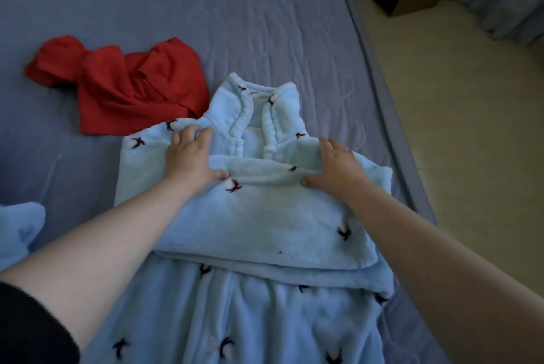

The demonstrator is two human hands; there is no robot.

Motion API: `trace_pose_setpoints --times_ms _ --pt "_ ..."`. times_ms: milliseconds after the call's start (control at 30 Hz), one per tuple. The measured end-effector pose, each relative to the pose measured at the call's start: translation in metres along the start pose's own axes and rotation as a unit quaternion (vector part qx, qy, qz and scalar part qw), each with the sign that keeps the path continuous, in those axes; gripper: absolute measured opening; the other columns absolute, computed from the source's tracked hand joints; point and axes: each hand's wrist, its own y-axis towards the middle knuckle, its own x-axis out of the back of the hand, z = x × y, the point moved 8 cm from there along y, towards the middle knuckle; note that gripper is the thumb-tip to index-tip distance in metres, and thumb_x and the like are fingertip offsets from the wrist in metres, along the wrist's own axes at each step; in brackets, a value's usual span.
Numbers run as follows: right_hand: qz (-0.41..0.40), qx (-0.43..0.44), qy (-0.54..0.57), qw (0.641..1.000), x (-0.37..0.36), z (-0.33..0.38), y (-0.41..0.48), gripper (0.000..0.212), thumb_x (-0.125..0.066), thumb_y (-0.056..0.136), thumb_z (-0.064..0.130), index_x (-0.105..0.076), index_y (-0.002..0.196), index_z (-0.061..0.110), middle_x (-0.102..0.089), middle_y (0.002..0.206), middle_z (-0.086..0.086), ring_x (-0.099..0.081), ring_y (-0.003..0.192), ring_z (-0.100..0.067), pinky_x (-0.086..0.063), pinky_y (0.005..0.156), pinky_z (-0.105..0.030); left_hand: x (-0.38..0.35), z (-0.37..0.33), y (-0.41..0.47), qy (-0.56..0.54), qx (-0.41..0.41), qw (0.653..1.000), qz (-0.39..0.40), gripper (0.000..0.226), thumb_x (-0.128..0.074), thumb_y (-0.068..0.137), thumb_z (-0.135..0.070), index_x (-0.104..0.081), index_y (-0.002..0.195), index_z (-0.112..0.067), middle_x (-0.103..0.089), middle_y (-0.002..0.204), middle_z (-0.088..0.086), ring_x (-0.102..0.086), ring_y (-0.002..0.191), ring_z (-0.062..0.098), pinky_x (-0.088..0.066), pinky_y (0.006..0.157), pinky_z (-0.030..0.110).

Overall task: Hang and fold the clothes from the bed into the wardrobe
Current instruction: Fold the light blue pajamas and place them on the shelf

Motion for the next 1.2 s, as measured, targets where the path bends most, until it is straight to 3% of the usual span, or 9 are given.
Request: trace_pose_setpoints --times_ms 167,267,367,433,567,800,967,1100,1200 --pt "0.055 -0.025 -0.038 0.997 -0.013 -0.002 0.029 0.131 -0.081 0.064 0.053 0.006 0.152 0.007 -0.018 0.157 -0.01 -0.017 0.145 -0.026 -0.009 0.119 -0.053 -0.015 0.026 0.032 0.065 0.034 0.991 0.11 0.15 -0.075 0.039 -0.078 0.005 0.151 -0.017 0.004 0.159 0.013 0.004 0.146 0.032 -0.007 0.116 0.056" --pt "0.06 -0.044 -0.066 0.995 -0.021 -0.006 0.041 0.127 -0.082 0.06 0.056 -0.008 0.15 0.007 -0.034 0.15 -0.011 -0.032 0.138 -0.029 -0.013 0.117 -0.053 -0.026 0.034 0.044 0.098 0.036 0.983 0.149 0.16 -0.067 0.03 -0.087 0.011 0.15 -0.015 -0.005 0.159 0.01 0.001 0.147 0.03 -0.001 0.112 0.061" --pt "0.021 -0.034 -0.087 0.995 -0.027 -0.003 0.042 0.093 -0.081 0.063 0.052 -0.039 0.136 0.015 -0.055 0.132 -0.007 -0.051 0.119 -0.029 -0.032 0.105 -0.044 -0.035 0.026 0.045 0.131 -0.018 0.986 0.103 0.14 -0.066 0.03 -0.087 -0.026 0.139 -0.009 -0.042 0.141 0.012 -0.031 0.134 0.032 -0.008 0.111 0.062" --pt "0.007 -0.045 -0.085 0.995 -0.026 -0.003 0.035 0.083 -0.079 0.066 0.05 -0.044 0.134 0.017 -0.058 0.128 -0.006 -0.054 0.116 -0.028 -0.034 0.102 -0.041 -0.031 0.021 0.043 0.101 -0.044 0.992 0.06 0.109 -0.073 0.034 -0.081 -0.045 0.113 -0.011 -0.057 0.121 0.011 -0.05 0.115 0.032 -0.029 0.105 0.051" --pt "-0.056 -0.037 -0.049 0.997 -0.003 0.008 0.009 0.062 -0.076 0.071 0.042 -0.055 0.125 0.018 -0.066 0.115 -0.007 -0.06 0.105 -0.028 -0.041 0.08 -0.032 0.007 0.023 0.034 -0.012 -0.052 0.998 0.037 0.07 -0.083 0.044 -0.064 -0.041 0.075 -0.018 -0.054 0.087 0.002 -0.049 0.078 0.023 -0.032 0.063 0.033" --pt "-0.192 0.036 -0.037 0.98 0.051 0.038 -0.088 0.034 -0.063 0.08 0.038 -0.055 0.102 0.014 -0.066 0.076 -0.006 -0.061 0.072 -0.033 -0.042 0.063 -0.034 0.088 0.016 -0.044 -0.106 -0.097 0.989 -0.037 0.06 -0.085 0.055 -0.048 -0.039 0.077 -0.018 -0.043 0.068 -0.009 -0.046 0.069 0.021 -0.024 0.055 0.033" --pt "-0.251 0.095 -0.037 0.963 0.062 0.062 -0.182 0.036 -0.08 0.069 0.02 -0.06 0.093 0.002 -0.059 0.056 -0.012 -0.055 0.052 -0.035 -0.042 0.053 -0.035 0.122 0.014 -0.135 -0.08 -0.135 0.982 -0.109 0.053 -0.087 0.059 -0.032 -0.051 0.087 -0.005 -0.062 0.069 0.016 -0.059 0.065 0.035 -0.036 0.055 0.034" --pt "-0.178 0.081 0.005 0.981 0.012 0.059 -0.264 0.047 -0.079 0.068 0.015 -0.061 0.111 0.008 -0.068 0.077 -0.007 -0.064 0.069 -0.033 -0.043 0.065 -0.033 0.109 0.024 -0.221 -0.069 -0.175 0.98 -0.071 0.051 -0.087 0.057 -0.034 -0.057 0.084 -0.003 -0.062 0.064 0.015 -0.06 0.059 0.034 -0.044 0.057 0.037" --pt "-0.001 0.014 0.027 1.0 -0.065 0.041 -0.324 0.055 -0.068 0.081 0.029 -0.049 0.131 0.02 -0.066 0.112 -0.003 -0.06 0.104 -0.027 -0.044 0.086 -0.036 0.062 0.047 -0.292 -0.006 -0.165 0.984 0.063 0.062 -0.08 0.065 -0.042 -0.059 0.113 -0.009 -0.069 0.094 0.011 -0.064 0.089 0.034 -0.044 0.08 0.04"
